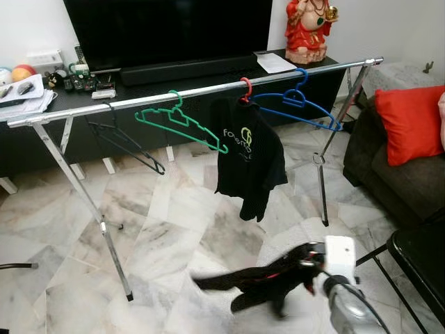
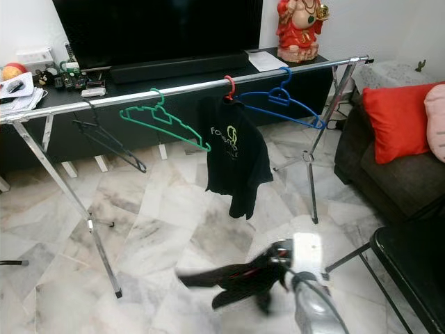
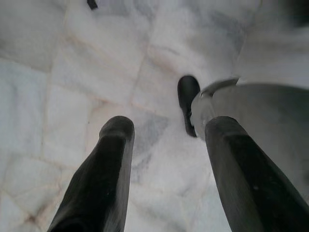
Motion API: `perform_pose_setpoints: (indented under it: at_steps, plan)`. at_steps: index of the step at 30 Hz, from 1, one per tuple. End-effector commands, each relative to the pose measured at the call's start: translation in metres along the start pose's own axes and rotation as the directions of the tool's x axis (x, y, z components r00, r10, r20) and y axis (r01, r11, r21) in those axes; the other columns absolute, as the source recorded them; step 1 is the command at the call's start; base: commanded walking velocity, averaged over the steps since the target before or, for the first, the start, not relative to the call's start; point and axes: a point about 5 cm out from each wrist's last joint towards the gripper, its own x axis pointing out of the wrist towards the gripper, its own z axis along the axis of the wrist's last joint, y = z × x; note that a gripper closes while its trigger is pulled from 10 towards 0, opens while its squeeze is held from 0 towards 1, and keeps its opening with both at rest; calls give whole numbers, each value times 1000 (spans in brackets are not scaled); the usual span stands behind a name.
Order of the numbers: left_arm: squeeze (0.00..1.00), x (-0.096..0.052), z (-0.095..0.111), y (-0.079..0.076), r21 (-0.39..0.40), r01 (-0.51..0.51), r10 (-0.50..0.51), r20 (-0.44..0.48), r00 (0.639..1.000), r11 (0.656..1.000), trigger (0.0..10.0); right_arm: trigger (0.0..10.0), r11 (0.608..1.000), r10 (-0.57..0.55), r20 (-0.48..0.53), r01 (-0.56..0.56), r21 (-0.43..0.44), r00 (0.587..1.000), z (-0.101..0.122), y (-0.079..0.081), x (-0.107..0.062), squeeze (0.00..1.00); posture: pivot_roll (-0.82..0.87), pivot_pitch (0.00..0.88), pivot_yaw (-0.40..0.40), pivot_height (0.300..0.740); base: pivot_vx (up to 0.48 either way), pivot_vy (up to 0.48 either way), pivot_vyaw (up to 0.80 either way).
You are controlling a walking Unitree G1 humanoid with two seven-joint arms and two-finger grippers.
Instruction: Hang hanger
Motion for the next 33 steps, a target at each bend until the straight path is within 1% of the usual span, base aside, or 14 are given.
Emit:
perform_pose_setpoints:
  at_steps: [1, 3, 6, 7, 9, 10, 13, 19, 20, 22, 24, 26, 30, 33]
  plan:
    - [0, 0, 9, 8, 2, -14, 14, 34, 999, 1000, 10000, 10000, 999, -8, 100, 3, 50, 995, 19, 4, 2, 0, -19, 128, 6, 740, 0, 0, 0]
    - [0, 2, 19, 9, 9, -7, 6, 67, 998, 1000, 10000, 10000, 996, -28, 121, 17, 92, 992, 22, 3, 1, 0, -20, 127, 6, 740, 0, 0, 0]
    - [0, 14, 56, -11, 53, 42, -50, 166, 985, 998, 10000, 10000, 990, -46, 163, 23, 140, 986, 23, 1, 0, 0, -10, 123, 6, 740, 0, 0, 0]
    - [0, 15, 63, -14, 60, 52, -63, 187, 980, 997, 10000, 10000, 987, -50, 172, 22, 161, 984, 23, 2, 0, 0, -12, 122, 7, 740, 0, 0, 0]
    - [0, 16, 68, -16, 62, 59, -71, 203, 977, 996, 10000, 10000, 985, -51, 175, 20, 171, 983, 22, 2, -1, 0, -12, 121, 7, 740, 0, 0, 0]
    - [0, 17, 77, -20, 73, 73, -88, 226, 970, 995, 10000, 10000, 985, -52, 180, 21, 172, 982, 20, 3, -3, 0, -10, 118, 7, 740, 0, 0, 0]
    - [0, 17, 81, -22, 75, 82, -98, 241, 966, 994, 10000, 10000, 984, -57, 188, 24, 176, 981, 18, 3, -5, 0, -8, 112, 5, 740, 0, 0, 0]
    - [0, 16, 72, -22, 48, 97, -106, 232, 967, 994, 10000, 10000, 981, -106, 204, 68, 184, 973, 15, -6, -10, 0, -4, 102, 5, 740, 0, 0, 0]
    - [0, 15, 67, -21, 43, 96, -103, 218, 970, 994, 10000, 10000, 979, -117, 213, 76, 191, 970, 15, -8, -11, 0, -4, 99, 5, 740, 0, 0, 0]
    - [0, 13, 49, -16, -12, 69, -66, 164, 984, 998, 10000, 10000, 977, -146, 236, 104, 184, 961, 18, -13, -13, 0, -5, 95, 5, 740, 0, 0, 0]
    - [0, 12, 46, -16, -18, 62, -59, 149, 987, 998, 10000, 10000, 977, -152, 247, 107, 187, 957, 21, -14, -14, 0, -6, 92, 6, 740, 0, 0, 0]
    - [0, 10, 32, -13, -18, 46, -44, 108, 993, 999, 10000, 10000, 971, -175, 292, 116, 208, 940, 30, -17, -16, 0, -14, 89, 8, 740, 0, 0, 0]
    - [0, 8, 27, -13, -9, 49, -48, 97, 994, 999, 10000, 10000, 972, -177, 316, 114, 207, 932, 36, -18, -18, 0, -16, 88, 8, 740, 0, 0, 0]
    - [0, 8, 25, -13, 3, 51, -51, 96, 994, 999, 10000, 10000, 978, -151, 324, 94, 185, 934, 36, -14, -17, 0, -14, 80, 7, 740, 0, -187, 0]
